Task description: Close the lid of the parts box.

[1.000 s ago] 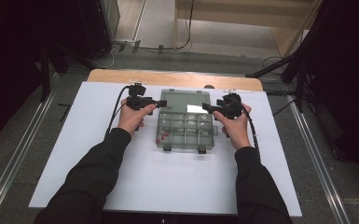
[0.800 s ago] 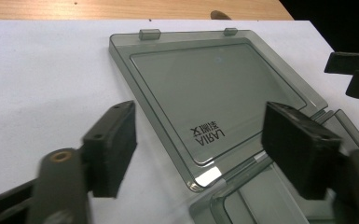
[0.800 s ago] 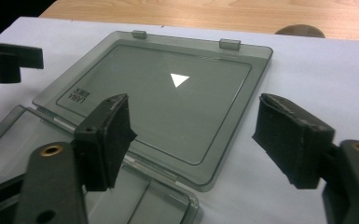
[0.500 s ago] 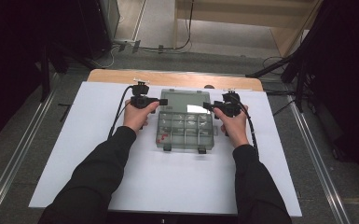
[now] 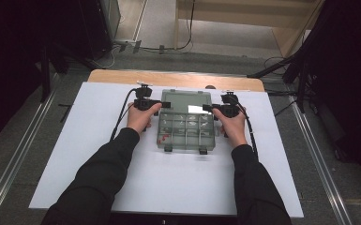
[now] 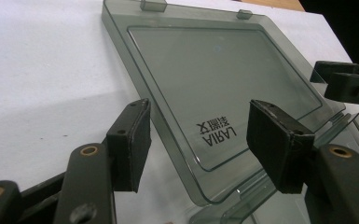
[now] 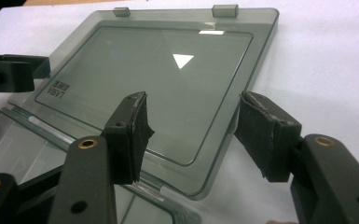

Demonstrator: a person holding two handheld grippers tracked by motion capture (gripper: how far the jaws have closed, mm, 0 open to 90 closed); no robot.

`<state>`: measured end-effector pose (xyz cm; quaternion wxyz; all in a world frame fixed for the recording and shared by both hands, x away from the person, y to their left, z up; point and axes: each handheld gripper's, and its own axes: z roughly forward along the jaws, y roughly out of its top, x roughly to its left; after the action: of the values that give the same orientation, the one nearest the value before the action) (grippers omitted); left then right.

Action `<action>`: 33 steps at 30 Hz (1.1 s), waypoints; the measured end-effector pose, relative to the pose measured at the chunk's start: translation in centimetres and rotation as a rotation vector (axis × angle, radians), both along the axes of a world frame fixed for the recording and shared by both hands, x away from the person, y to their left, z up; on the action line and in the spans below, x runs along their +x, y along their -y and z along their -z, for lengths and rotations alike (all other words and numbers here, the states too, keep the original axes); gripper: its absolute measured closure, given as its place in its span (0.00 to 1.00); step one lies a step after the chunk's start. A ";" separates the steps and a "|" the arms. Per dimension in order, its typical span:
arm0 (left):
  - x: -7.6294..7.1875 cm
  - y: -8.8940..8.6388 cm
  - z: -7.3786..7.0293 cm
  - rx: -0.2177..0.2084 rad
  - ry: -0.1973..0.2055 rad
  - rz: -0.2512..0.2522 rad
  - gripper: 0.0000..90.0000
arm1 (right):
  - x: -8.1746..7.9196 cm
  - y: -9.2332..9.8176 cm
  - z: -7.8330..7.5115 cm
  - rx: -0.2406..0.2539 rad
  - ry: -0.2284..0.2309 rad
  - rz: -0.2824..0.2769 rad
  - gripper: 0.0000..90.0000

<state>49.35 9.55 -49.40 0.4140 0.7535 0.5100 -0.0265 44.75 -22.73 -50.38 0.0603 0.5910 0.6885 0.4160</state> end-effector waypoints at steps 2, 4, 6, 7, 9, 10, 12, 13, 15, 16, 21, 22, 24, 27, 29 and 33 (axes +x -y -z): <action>0.0 0.0 0.0 -0.003 -0.003 -0.004 0.43 | 0.1 0.0 0.1 -0.003 -0.005 0.000 0.48; 0.0 0.0 0.1 -0.009 -0.011 -0.006 0.43 | 0.2 0.0 0.2 -0.001 -0.010 -0.002 0.47; 0.1 0.0 0.2 -0.009 -0.018 -0.008 0.43 | 0.3 0.0 0.3 0.010 -0.018 -0.007 0.47; 0.1 0.0 0.3 -0.011 -0.023 -0.008 0.43 | 0.4 0.1 0.4 0.011 -0.023 -0.009 0.47; 0.2 0.0 0.6 -0.008 -0.038 -0.007 0.43 | 0.5 0.2 0.7 0.022 -0.031 -0.016 0.46; 0.3 -0.1 0.7 -0.010 -0.040 0.003 0.43 | 0.5 0.2 0.8 0.028 -0.039 -0.014 0.45; 0.3 -0.1 0.8 -0.021 -0.040 0.003 0.43 | 0.7 0.2 1.1 0.030 -0.041 -0.013 0.43; 0.3 -0.1 0.8 -0.024 -0.040 0.006 0.43 | 0.7 0.2 1.2 0.031 -0.049 -0.019 0.43; 0.3 0.0 0.8 -0.016 -0.030 0.007 0.46 | 0.8 0.2 1.2 0.048 -0.051 -0.014 0.45; 0.3 0.0 0.8 -0.016 -0.033 0.005 0.48 | 0.8 0.3 1.3 0.055 -0.051 -0.019 0.48; 0.3 -0.2 0.6 -0.028 -0.039 -0.004 0.58 | 0.7 0.7 1.2 0.064 -0.028 -0.023 0.56; 0.3 -0.2 0.5 -0.028 -0.034 -0.011 0.60 | 0.6 0.8 1.1 0.067 -0.024 -0.023 0.57; 0.2 -0.3 0.1 -0.018 -0.020 -0.014 0.63 | 0.5 0.8 0.9 0.056 -0.006 -0.021 0.59; 0.1 -0.4 -0.3 -0.018 -0.002 -0.015 0.68 | 0.3 0.8 0.7 0.048 0.022 -0.016 0.63; 0.0 -0.5 -0.5 -0.017 0.007 -0.010 0.71 | 0.1 0.9 0.5 0.043 0.040 -0.012 0.66; -0.2 -0.9 -1.1 -0.025 0.042 0.005 0.77 | -0.3 1.0 0.0 0.036 0.060 -0.008 0.72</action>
<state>49.12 10.42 -48.29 0.4340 0.7500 0.4988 -0.0178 44.46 -23.68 -50.37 0.0686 0.5764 0.6811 0.4462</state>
